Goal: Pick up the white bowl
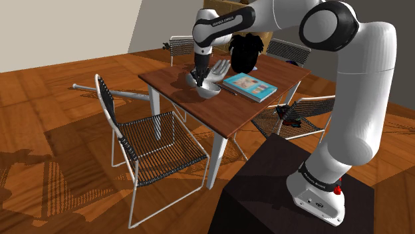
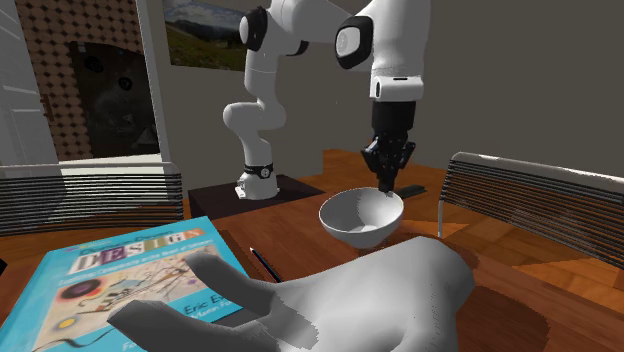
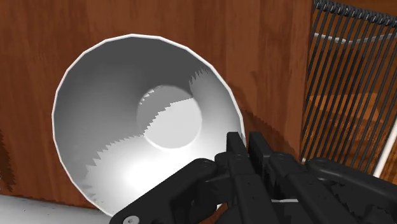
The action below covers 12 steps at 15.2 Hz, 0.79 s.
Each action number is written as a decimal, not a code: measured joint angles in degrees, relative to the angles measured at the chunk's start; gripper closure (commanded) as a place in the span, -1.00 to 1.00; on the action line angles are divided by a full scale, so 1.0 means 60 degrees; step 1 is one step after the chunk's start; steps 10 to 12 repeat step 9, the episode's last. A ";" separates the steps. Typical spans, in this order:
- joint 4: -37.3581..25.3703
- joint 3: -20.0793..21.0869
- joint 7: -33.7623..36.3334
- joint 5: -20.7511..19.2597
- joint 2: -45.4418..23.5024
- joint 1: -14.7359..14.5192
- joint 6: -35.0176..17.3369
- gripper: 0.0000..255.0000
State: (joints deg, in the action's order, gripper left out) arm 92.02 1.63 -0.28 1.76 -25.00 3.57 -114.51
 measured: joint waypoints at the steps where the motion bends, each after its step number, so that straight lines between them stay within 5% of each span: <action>1: -0.0066 0.0001 0.0004 0.0000 0.0035 0.0000 0.0102 1.00; 12: -0.0639 -0.0002 0.0019 -0.0002 0.0293 0.0011 0.0932 1.00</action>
